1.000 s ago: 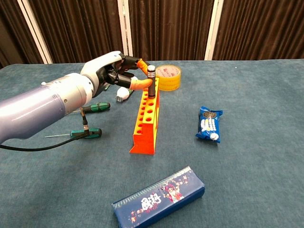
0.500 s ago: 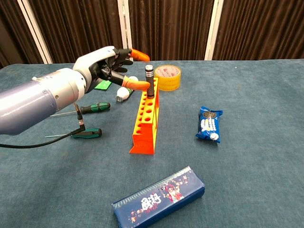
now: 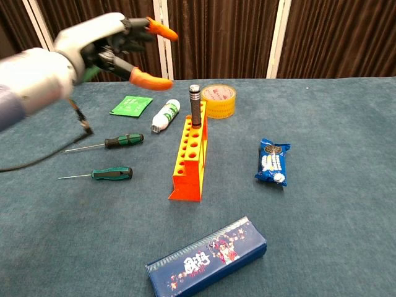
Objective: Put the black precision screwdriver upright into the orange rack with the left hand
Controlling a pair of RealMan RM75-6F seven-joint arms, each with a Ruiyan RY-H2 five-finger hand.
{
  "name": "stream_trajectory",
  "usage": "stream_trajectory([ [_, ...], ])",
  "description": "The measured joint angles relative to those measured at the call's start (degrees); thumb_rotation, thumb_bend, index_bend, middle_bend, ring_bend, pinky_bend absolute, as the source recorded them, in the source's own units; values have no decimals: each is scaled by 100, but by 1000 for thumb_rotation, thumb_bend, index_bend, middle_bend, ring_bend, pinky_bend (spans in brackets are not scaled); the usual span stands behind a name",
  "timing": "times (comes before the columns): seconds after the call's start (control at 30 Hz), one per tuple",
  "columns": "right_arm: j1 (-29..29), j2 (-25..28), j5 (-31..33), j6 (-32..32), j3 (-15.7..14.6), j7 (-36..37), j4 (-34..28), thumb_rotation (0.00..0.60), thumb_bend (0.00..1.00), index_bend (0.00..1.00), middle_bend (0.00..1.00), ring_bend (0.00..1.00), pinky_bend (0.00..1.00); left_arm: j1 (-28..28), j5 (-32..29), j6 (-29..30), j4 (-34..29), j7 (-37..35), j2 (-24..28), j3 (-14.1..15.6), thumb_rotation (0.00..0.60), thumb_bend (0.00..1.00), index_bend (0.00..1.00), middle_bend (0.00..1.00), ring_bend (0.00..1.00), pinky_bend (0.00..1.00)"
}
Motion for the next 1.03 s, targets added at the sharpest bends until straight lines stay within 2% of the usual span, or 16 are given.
stream_trajectory([
  [0.17, -6, 31, 57, -50, -20, -186, -46, 600, 78, 0, 0, 0, 0, 411, 388, 580, -568, 1155, 685, 425, 600, 102, 132, 0, 0, 0],
  [0.3, -15, 45, 123, -80, -29, -376, -107, 600, 61, 0, 0, 0, 0, 840, 481, 932, -1366, 2349, 1475, 907, 600, 102, 28, 0, 0, 0],
  [0.4, -17, 66, 188, -128, -37, -522, -175, 600, 51, 0, 0, 0, 0, 1189, 494, 1218, -2011, 3143, 2122, 1278, 600, 97, 1, 0, 0, 0],
  [0.5, -20, 79, 201, -131, -41, -614, -213, 600, 49, 0, 0, 0, 0, 1612, 647, 1660, -2345, 3683, 2591, 1664, 600, 83, 0, 0, 0, 0],
  [0.7, -30, 74, 130, -90, -59, -633, -182, 600, 48, 0, 0, 0, 0, 2464, 1337, 2549, -2184, 3830, 2895, 2222, 600, 78, 0, 0, 0, 0],
  [0.87, -21, 58, 54, -98, -94, -668, -146, 600, 48, 0, 0, 0, 0, 2809, 1502, 2794, -1764, 3307, 2906, 2401, 600, 78, 0, 0, 0, 0],
  [1.03, -13, 35, 2, -86, -107, -704, -105, 600, 48, 0, 0, 0, 0, 3107, 1794, 3097, -968, 2706, 2774, 2457, 600, 75, 0, 0, 0, 0],
])
